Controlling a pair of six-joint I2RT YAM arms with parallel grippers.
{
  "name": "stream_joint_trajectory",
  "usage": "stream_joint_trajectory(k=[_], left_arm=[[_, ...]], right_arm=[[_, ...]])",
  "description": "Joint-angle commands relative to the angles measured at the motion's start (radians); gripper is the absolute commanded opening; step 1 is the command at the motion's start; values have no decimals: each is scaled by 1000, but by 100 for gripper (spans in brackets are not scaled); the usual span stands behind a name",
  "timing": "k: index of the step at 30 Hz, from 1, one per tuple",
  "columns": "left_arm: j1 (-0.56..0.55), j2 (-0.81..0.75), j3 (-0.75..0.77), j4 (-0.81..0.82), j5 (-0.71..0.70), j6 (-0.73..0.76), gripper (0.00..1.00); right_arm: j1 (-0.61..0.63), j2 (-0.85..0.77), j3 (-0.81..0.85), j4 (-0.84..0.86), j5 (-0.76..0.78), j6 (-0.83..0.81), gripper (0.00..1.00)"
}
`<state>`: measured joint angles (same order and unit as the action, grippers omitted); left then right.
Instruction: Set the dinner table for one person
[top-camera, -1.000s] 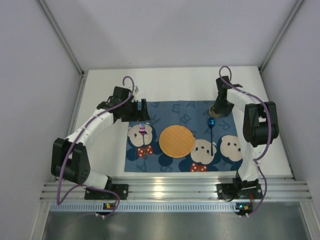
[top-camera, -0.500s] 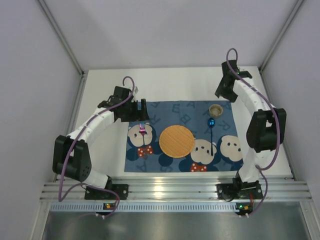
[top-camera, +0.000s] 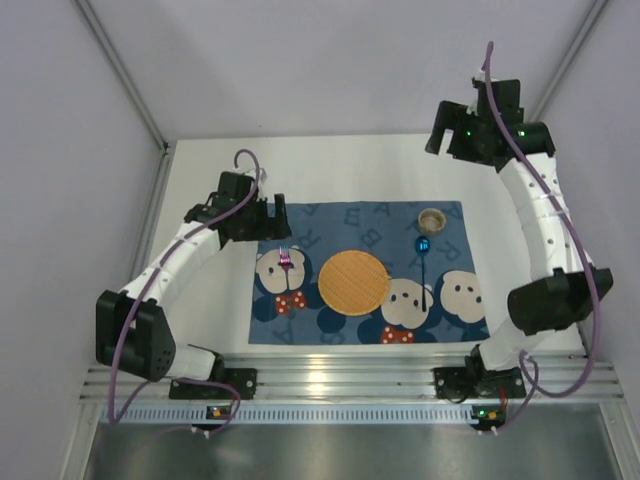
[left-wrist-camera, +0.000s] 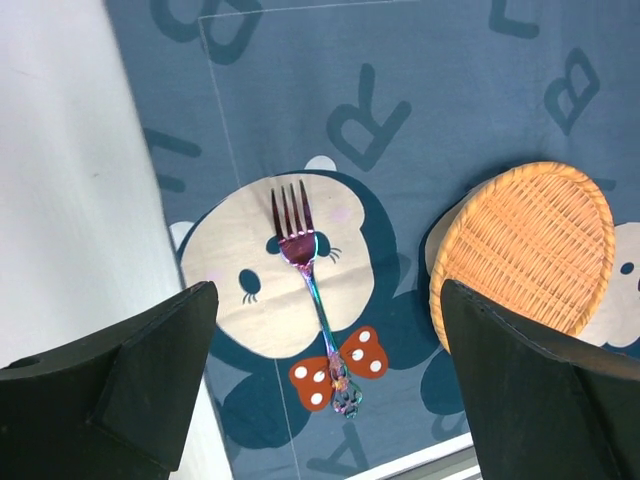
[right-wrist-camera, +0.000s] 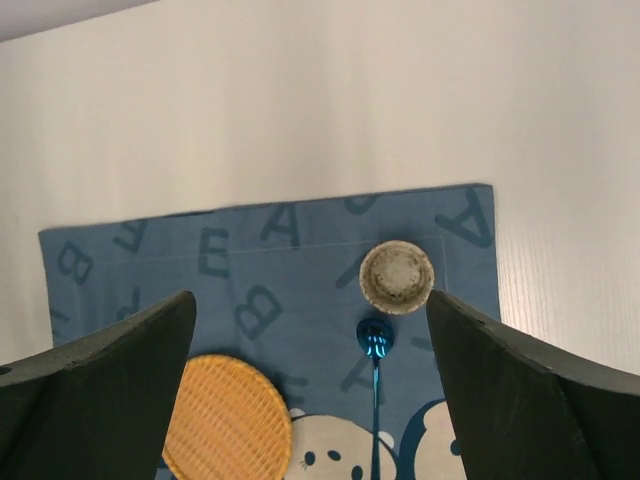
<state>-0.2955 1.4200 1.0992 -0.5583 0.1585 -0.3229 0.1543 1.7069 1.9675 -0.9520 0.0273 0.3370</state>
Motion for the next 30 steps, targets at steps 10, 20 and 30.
stream_joint_trajectory(k=[10, 20, 30], left_arm=[[6, -338, -139, -62, -516, -56, 99], [4, -659, -491, 361, -279, 119, 99], [9, -584, -783, 933, -510, 315, 99]], right_arm=[[85, -925, -1189, 858, -90, 11, 100], [90, -1219, -1263, 560, -89, -143, 100], [91, -1667, -1346, 435, -53, -64, 100]])
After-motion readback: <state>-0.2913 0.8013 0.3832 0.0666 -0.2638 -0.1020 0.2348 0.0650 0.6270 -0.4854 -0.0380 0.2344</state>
